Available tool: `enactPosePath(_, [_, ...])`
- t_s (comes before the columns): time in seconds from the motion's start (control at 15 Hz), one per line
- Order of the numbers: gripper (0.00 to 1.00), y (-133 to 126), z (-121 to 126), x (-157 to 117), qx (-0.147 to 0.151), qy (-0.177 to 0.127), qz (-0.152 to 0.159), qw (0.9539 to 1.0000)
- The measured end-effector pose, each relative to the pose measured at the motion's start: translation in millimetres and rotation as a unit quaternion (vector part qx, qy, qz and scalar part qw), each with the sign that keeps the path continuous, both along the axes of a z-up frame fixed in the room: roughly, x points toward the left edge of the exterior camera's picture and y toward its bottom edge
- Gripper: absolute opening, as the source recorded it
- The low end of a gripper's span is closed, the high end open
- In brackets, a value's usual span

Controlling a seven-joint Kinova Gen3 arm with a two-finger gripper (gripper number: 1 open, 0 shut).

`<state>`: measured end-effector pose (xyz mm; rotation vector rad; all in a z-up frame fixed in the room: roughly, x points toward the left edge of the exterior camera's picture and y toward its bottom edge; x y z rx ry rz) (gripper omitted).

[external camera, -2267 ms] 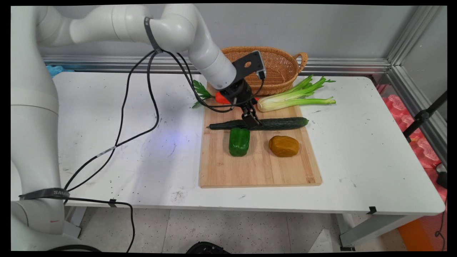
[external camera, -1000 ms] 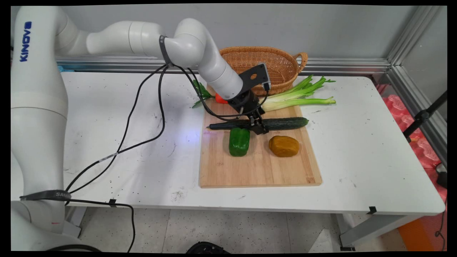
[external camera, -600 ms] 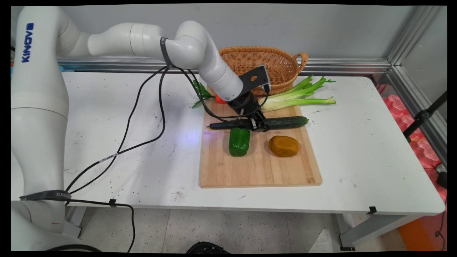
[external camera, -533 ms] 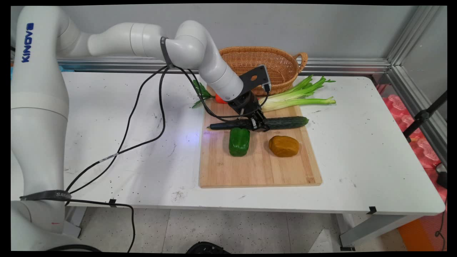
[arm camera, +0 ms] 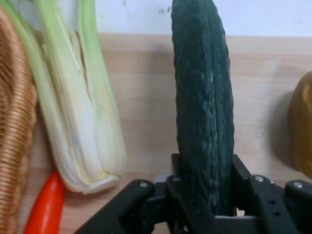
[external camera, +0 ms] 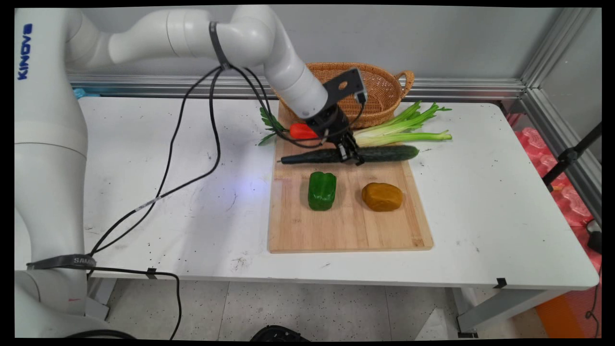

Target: Place the picked object in the vegetable basket

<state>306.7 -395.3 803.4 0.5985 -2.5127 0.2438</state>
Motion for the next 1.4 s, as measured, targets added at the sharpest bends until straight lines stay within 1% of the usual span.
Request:
enactPosePath(0.4, [0.00, -18, 48, 7, -0.015, -0.010, 0.009, 0.9998])
enactPosePath(0.73, [0.00, -49, 79, 25, -0.043, -0.023, 0.031, 0.9983])
enactPosePath(0.93, [0.00, -69, 89, 34, -0.061, -0.028, 0.043, 0.9968])
enactPosePath(1.07, [0.00, -83, 91, 41, -0.073, -0.033, 0.049, 0.9956])
enactPosePath(1.4, [0.00, -119, 83, 56, -0.099, -0.049, 0.051, 0.9925])
